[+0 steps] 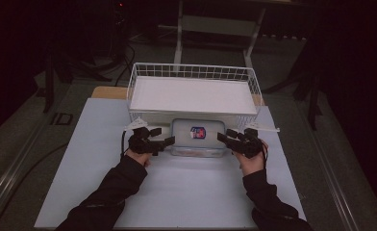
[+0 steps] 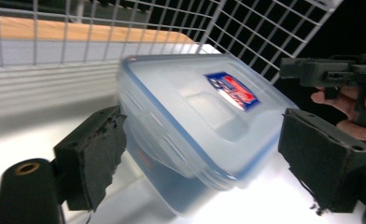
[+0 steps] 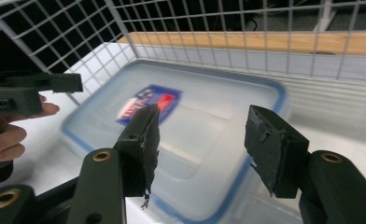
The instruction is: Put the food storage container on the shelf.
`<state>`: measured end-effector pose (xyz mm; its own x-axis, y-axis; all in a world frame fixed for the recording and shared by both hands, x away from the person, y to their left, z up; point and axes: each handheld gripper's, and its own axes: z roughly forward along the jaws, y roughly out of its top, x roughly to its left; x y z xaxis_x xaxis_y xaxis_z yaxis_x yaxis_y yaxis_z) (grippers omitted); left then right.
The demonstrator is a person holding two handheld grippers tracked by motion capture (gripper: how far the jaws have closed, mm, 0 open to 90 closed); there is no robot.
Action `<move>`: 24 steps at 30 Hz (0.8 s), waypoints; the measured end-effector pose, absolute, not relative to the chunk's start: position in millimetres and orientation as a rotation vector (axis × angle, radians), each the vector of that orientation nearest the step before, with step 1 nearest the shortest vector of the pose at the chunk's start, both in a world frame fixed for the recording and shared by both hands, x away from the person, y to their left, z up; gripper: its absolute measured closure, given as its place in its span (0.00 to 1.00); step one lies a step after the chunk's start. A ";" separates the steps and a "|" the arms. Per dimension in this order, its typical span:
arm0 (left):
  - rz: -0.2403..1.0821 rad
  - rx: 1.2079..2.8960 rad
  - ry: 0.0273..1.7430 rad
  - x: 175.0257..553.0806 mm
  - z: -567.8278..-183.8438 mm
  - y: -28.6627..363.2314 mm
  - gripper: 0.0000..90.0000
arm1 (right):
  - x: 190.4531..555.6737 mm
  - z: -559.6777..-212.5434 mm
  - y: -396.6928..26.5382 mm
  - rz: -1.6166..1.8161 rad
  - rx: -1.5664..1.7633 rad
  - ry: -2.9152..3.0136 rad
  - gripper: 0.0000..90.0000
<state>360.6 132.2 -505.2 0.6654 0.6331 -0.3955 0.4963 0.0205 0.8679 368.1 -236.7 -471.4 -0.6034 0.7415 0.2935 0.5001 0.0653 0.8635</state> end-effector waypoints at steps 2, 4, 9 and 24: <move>0.135 1.624 0.943 360.6 -505.2 132.2 0.14 | 366.1 -470.1 -235.0 1.562 1.254 2.124 0.49; 0.131 1.630 0.920 352.4 -501.6 134.8 0.02 | 359.0 -467.6 -230.6 1.565 1.235 2.141 0.49; 0.138 1.635 0.912 342.1 -496.8 137.7 0.01 | 353.2 -468.2 -226.5 1.559 1.230 2.167 0.50; 0.172 1.675 0.859 320.3 -492.4 132.7 0.01 | 323.5 -490.4 -191.7 1.503 1.187 2.340 1.00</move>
<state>320.3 132.7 -492.4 0.7177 0.6157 -0.3253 0.4426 -0.0425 0.8957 323.5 -191.7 -490.4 -0.6859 0.6638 0.2983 0.5473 0.2003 0.8126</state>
